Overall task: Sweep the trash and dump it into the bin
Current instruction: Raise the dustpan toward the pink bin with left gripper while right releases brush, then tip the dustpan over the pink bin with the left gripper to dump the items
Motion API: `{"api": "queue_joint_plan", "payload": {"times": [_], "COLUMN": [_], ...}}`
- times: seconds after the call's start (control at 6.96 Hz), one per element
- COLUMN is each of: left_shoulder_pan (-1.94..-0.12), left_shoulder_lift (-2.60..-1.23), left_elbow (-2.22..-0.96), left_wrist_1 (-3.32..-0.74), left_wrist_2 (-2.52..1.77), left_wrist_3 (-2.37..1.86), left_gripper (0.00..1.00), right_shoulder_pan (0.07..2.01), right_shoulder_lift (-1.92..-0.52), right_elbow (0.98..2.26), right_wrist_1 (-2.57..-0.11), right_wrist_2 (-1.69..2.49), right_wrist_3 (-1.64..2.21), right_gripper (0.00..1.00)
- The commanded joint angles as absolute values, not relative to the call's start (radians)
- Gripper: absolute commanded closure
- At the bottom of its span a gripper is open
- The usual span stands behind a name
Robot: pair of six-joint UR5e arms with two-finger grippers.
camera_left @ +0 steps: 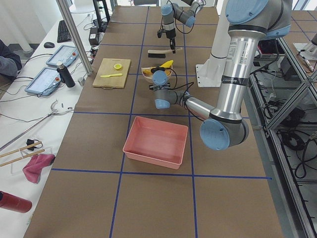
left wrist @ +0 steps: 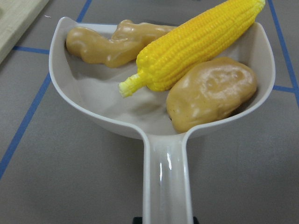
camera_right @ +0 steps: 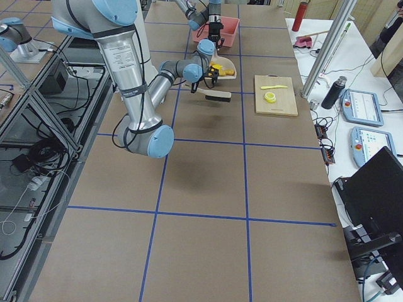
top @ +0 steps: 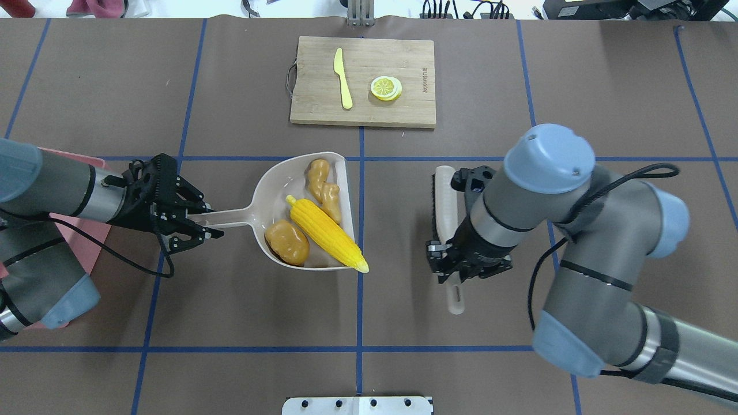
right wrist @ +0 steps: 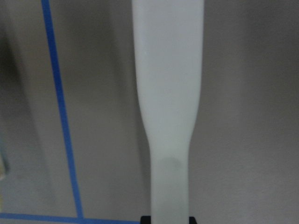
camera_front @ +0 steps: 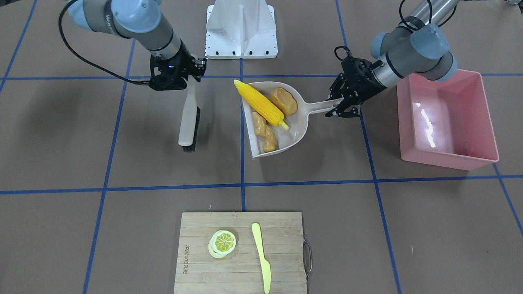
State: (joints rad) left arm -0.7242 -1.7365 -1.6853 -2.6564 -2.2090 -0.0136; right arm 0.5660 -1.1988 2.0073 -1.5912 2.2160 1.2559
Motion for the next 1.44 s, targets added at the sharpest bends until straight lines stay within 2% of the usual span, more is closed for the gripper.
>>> {"api": "queue_joint_plan", "payload": {"times": [0.0,0.14,0.43,0.72,0.86,1.01,1.15,1.29], "left_shoulder_pan": [-0.848,-0.956,-1.185,-1.390,-1.489,-1.567,-1.595,-1.595], "left_shoulder_lift": [-1.580,-1.462,-1.297,-1.174,-1.126,-1.079,-1.036,-1.011], "left_elbow": [-1.785,-1.849,-1.871,-1.862,-1.858,-1.832,-1.822,-1.818], "left_wrist_1": [-2.698,-2.700,-2.709,-2.727,-2.721,-2.720,-2.715,-2.682], "left_wrist_2": [-2.215,-2.271,-2.376,-2.460,-2.532,-2.593,-2.602,-2.602], "left_wrist_3": [-0.023,-0.023,-0.035,-0.052,-0.058,-0.054,-0.048,-0.048], "left_gripper": [1.00,1.00,1.00,1.00,1.00,1.00,1.00,1.00], "right_shoulder_pan": [0.697,0.766,0.914,0.980,1.005,1.012,1.020,1.041], "right_shoulder_lift": [-1.413,-1.515,-1.566,-1.586,-1.671,-1.759,-1.846,-1.861], "right_elbow": [2.150,2.148,2.027,1.932,1.965,2.001,1.958,1.913], "right_wrist_1": [-1.646,-1.638,-1.637,-1.632,-1.632,-1.614,-1.495,-1.426], "right_wrist_2": [2.226,2.226,2.232,2.371,2.402,2.396,2.373,2.361], "right_wrist_3": [1.000,0.822,0.573,0.575,0.568,0.540,0.490,0.454], "right_gripper": [1.00,1.00,1.00,1.00,1.00,1.00,1.00,1.00]}}
